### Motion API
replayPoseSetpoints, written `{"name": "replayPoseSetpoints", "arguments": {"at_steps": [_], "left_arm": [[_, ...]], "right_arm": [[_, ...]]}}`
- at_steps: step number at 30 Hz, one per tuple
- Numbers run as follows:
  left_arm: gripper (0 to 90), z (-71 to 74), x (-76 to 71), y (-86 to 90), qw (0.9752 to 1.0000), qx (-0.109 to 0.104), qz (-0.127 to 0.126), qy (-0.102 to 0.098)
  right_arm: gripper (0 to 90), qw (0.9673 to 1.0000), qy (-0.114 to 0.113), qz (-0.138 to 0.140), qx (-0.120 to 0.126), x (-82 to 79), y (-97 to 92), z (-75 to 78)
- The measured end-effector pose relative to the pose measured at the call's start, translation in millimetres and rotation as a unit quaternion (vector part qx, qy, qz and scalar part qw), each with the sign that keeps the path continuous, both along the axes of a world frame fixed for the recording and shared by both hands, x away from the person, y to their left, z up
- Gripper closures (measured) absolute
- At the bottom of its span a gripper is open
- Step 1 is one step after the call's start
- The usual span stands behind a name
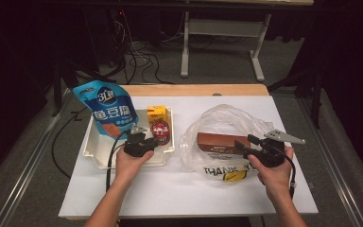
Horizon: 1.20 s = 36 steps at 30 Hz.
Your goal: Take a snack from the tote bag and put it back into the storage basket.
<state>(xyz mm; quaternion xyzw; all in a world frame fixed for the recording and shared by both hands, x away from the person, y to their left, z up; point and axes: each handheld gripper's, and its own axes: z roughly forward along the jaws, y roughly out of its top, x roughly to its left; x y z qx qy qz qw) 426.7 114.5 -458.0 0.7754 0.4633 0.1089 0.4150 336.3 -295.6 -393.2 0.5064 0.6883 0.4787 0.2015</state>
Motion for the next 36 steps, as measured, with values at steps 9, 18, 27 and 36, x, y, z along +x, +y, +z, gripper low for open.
{"name": "replayPoseSetpoints", "arguments": {"at_steps": [9, 18, 27, 36], "left_arm": [[57.5, 5.0, -13.1, 10.2, 0.9998, -0.006, -0.008, -0.016], [60.6, 16.9, -39.6, 23.6, 0.9972, -0.051, -0.006, -0.055], [54.1, 22.2, -52.6, 26.1, 0.9945, -0.069, -0.023, -0.076], [52.9, 21.7, -52.4, 33.9, 0.9940, -0.079, -0.015, -0.074]], "right_arm": [[65.1, 1.0000, -0.005, 0.005, -0.006, 10.1, -20.4, 1.5], [90.0, 0.9971, 0.032, -0.026, -0.063, 39.4, -36.5, -19.3], [90.0, 0.9933, 0.048, -0.034, -0.100, 71.1, -37.6, -34.9], [90.0, 0.9914, 0.072, -0.015, -0.109, 76.5, -35.5, -46.6]]}}
